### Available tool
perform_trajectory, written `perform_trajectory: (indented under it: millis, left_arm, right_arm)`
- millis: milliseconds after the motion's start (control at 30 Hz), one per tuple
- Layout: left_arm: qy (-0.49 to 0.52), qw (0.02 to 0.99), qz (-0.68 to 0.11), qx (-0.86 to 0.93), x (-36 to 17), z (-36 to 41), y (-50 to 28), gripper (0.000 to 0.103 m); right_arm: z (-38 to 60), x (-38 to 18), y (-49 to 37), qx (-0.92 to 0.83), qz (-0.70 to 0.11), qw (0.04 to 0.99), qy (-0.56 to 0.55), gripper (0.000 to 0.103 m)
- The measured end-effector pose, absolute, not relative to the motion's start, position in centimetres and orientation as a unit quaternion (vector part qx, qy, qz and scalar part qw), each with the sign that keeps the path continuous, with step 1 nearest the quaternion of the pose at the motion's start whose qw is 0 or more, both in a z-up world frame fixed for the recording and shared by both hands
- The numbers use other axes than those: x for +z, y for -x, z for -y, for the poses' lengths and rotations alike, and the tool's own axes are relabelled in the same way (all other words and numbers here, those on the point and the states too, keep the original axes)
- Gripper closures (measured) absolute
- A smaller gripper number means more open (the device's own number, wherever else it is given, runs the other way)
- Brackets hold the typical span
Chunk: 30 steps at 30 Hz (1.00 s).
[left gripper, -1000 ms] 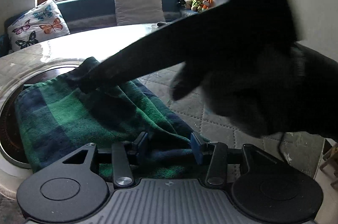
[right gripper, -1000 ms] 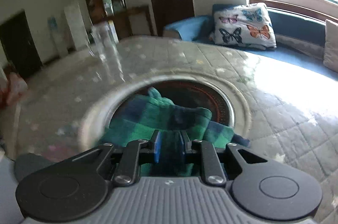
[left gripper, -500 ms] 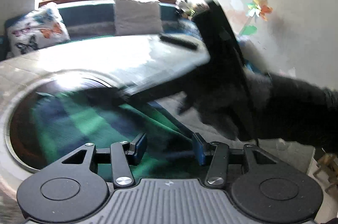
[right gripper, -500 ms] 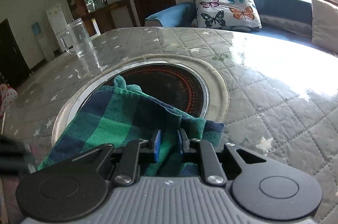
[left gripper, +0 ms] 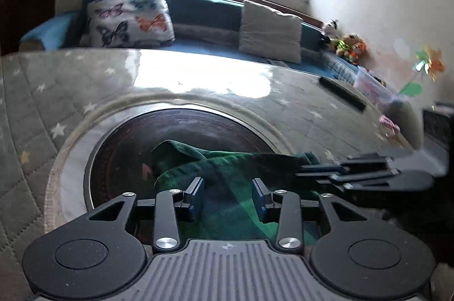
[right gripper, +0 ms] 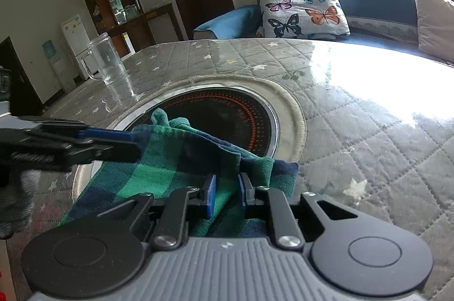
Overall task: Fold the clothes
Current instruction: 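Smooth the folded shirt edges with the left gripper and withdraw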
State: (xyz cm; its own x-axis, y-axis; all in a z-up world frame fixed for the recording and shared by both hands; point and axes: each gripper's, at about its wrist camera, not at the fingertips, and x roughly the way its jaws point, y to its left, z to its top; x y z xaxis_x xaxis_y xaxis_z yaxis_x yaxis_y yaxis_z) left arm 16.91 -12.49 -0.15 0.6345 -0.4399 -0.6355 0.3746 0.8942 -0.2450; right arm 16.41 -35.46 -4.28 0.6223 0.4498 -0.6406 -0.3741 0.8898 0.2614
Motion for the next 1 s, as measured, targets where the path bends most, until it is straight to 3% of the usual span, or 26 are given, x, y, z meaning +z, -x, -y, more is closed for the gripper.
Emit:
perform_trajectory:
  millis: [600, 1000]
  left_arm:
    - [0.031, 0.903, -0.355, -0.242, -0.1, 14.7, -17.5, 0.063]
    - [-0.028, 0.879, -0.334, -0.340, 0.6, 18.6, -10.3, 0.063]
  right_arm:
    - [33.3, -3.5, -16.7, 0.215, -0.359, 0.908, -0.005, 0.086]
    - [34.3, -1.8, -15.1, 0.234, -0.354, 0.906, -0.006, 0.084]
